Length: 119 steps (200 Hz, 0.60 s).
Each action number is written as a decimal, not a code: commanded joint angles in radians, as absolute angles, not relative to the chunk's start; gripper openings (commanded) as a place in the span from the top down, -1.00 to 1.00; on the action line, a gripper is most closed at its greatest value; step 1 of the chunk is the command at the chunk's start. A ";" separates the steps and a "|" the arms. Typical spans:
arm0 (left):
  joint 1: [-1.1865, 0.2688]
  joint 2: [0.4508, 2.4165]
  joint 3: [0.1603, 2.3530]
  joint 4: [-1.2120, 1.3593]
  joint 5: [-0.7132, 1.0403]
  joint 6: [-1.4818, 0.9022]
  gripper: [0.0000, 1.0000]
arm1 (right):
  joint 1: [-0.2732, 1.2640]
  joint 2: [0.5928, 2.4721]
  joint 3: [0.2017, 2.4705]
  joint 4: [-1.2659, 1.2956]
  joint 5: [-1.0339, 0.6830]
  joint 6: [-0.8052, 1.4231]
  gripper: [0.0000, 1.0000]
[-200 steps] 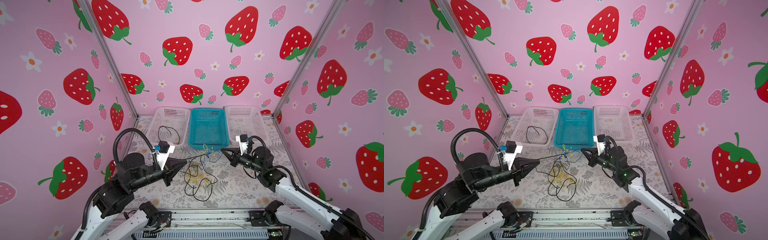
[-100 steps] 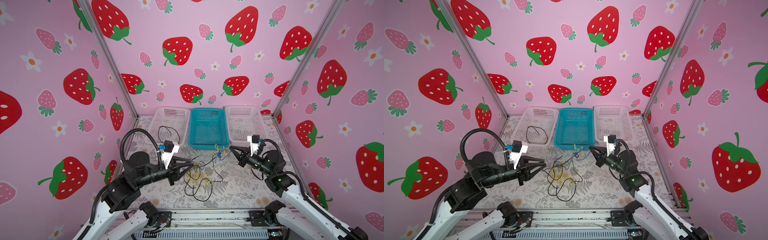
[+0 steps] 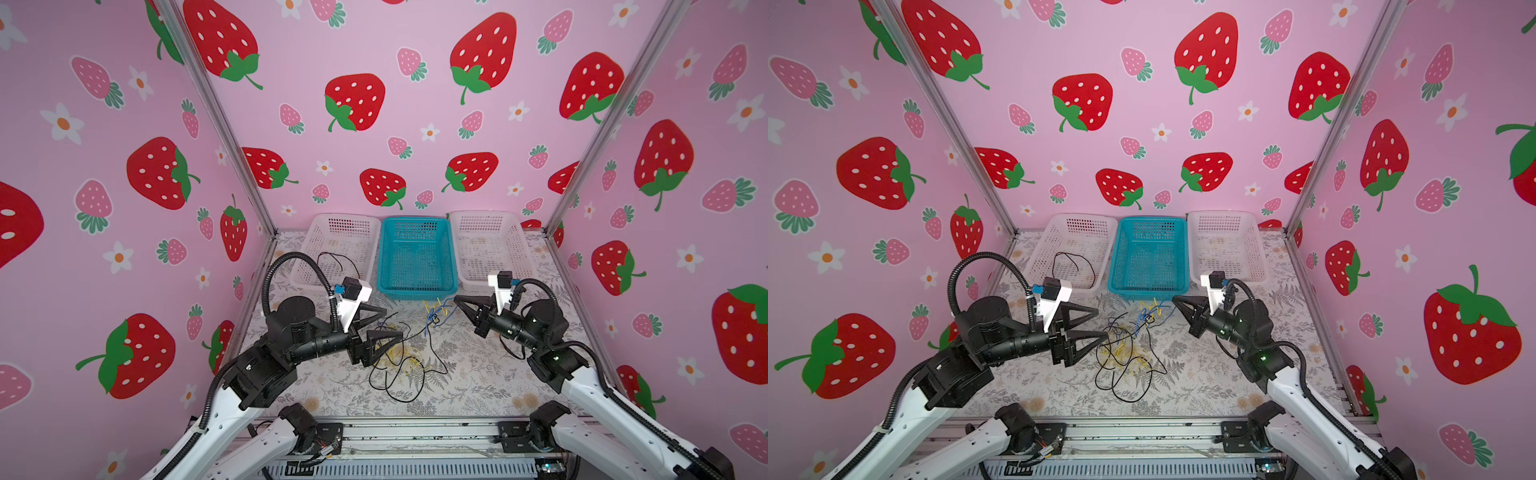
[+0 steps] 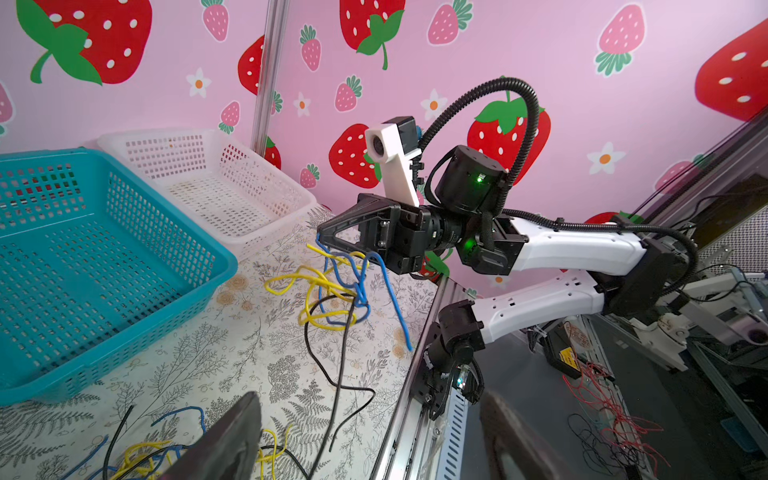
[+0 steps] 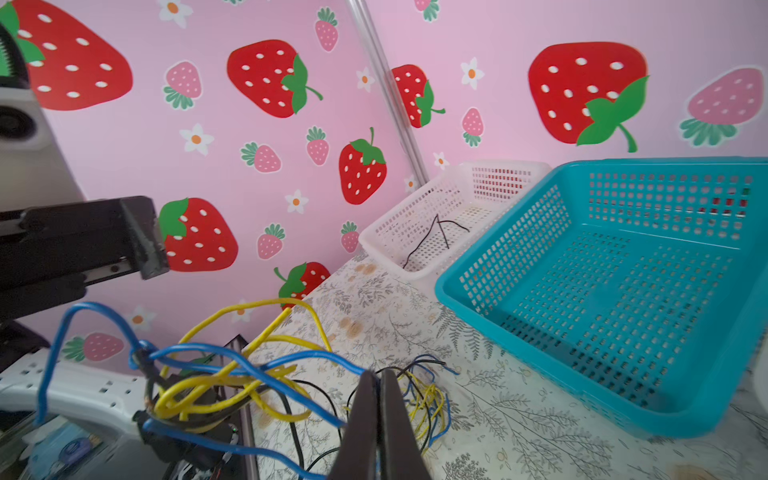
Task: Untangle the cables
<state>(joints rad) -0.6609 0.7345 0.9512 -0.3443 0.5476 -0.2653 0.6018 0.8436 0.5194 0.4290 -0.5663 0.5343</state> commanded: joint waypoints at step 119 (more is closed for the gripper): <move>-0.663 0.872 0.814 -0.055 0.766 -0.436 -0.61 | 0.719 0.952 0.534 0.697 -0.836 0.446 1.00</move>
<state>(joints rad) -0.6613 0.8799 0.8310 -0.0956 0.7418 -0.3954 0.7063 0.9771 0.5198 0.6342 -0.8307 0.5224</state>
